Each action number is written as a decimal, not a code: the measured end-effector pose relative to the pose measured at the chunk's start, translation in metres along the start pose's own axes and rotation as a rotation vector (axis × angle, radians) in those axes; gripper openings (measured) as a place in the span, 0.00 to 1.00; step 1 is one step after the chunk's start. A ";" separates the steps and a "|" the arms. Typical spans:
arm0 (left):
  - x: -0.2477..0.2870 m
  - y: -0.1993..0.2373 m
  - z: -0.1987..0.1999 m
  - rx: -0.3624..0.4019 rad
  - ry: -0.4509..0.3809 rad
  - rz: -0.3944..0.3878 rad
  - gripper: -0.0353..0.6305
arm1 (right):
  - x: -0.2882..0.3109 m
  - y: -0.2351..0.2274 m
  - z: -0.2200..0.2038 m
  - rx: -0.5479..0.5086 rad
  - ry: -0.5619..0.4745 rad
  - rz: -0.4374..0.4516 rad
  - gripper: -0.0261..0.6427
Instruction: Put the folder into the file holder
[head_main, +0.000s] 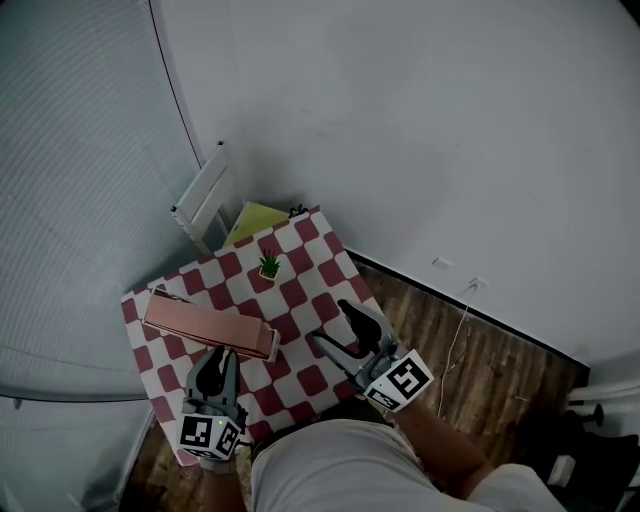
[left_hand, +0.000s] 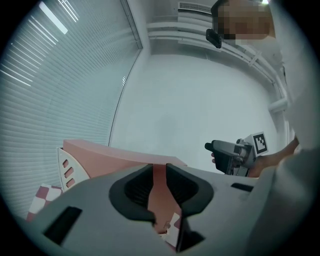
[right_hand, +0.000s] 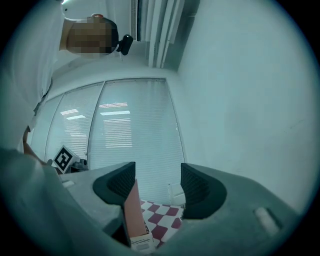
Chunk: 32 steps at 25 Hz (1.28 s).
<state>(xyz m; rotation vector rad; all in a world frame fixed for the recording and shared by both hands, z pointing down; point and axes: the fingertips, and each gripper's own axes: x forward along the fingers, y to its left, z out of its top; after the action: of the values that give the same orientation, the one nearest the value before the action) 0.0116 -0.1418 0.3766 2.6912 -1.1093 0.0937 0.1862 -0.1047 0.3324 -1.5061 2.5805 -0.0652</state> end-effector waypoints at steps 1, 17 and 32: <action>0.000 -0.001 -0.001 0.000 0.001 -0.007 0.15 | -0.002 0.001 0.000 -0.001 0.002 -0.009 0.46; -0.002 -0.017 -0.010 0.007 0.028 -0.073 0.17 | -0.021 0.032 -0.017 -0.021 0.086 -0.036 0.46; -0.007 -0.011 -0.015 -0.005 0.032 -0.060 0.17 | -0.015 0.038 -0.026 -0.023 0.120 -0.028 0.45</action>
<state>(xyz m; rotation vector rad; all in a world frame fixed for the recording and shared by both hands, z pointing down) 0.0152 -0.1257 0.3884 2.7055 -1.0176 0.1235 0.1566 -0.0743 0.3551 -1.5935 2.6611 -0.1330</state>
